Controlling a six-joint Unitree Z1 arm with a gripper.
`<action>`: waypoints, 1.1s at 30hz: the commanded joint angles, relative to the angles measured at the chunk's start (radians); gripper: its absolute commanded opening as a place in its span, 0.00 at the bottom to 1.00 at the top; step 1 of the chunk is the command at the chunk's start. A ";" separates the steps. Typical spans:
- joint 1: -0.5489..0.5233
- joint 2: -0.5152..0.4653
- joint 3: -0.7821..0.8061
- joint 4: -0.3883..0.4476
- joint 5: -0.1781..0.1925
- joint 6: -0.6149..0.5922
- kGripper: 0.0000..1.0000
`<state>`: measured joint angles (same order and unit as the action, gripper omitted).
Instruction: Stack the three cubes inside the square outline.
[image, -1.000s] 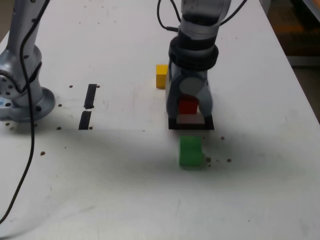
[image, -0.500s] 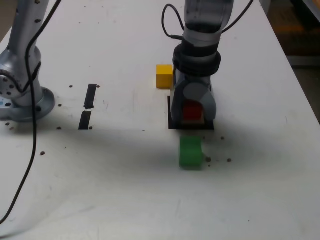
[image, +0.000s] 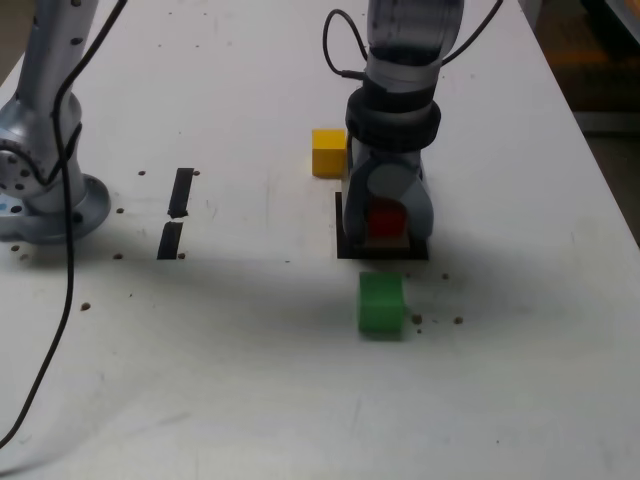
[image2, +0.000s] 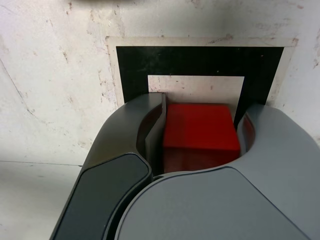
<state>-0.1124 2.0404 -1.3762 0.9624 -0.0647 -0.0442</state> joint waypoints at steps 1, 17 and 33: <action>0.002 -0.002 0.005 -0.001 -0.003 0.003 0.72; 0.000 -0.072 0.043 -0.011 -0.025 0.030 0.99; 0.006 -0.322 0.034 0.158 0.063 -0.014 1.00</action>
<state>-0.1115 1.7365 -1.3389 1.1111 -0.0067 -0.0549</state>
